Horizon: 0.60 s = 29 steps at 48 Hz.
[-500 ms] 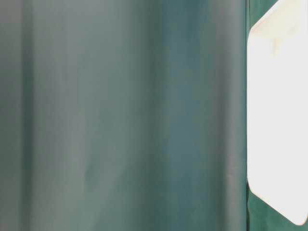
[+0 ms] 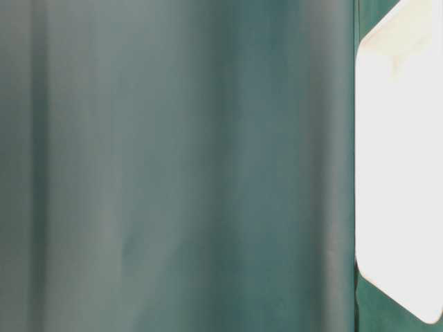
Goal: Put the tape alternately from left to right into the white case.
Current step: 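Move both grippers inward from the sides toward the tape rolls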
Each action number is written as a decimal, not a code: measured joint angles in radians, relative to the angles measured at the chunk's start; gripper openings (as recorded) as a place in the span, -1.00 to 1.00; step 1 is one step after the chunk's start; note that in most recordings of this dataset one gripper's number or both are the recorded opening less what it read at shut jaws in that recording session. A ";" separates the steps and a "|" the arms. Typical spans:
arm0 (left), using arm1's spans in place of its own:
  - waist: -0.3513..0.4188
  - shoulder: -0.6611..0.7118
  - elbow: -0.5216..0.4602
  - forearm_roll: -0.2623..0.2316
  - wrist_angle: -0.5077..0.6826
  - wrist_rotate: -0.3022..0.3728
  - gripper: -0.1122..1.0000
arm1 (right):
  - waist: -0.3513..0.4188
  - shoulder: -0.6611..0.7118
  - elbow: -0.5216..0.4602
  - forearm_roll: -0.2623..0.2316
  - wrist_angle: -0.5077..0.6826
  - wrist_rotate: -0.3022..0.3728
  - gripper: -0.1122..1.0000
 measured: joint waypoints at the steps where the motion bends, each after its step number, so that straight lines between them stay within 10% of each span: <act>1: -0.002 0.003 0.000 0.000 0.002 0.000 -0.98 | 0.000 0.000 0.000 -0.002 -0.002 0.000 -0.90; 12: -0.003 0.023 0.000 0.000 0.000 0.011 -0.62 | 0.000 0.031 0.000 0.000 -0.002 0.000 -0.73; 21: -0.002 0.041 0.000 0.000 0.000 0.009 0.26 | 0.000 0.063 -0.002 -0.002 0.000 0.000 0.06; 29: -0.002 0.063 -0.002 -0.003 0.000 0.006 0.28 | 0.000 0.087 -0.014 -0.002 0.000 0.003 0.71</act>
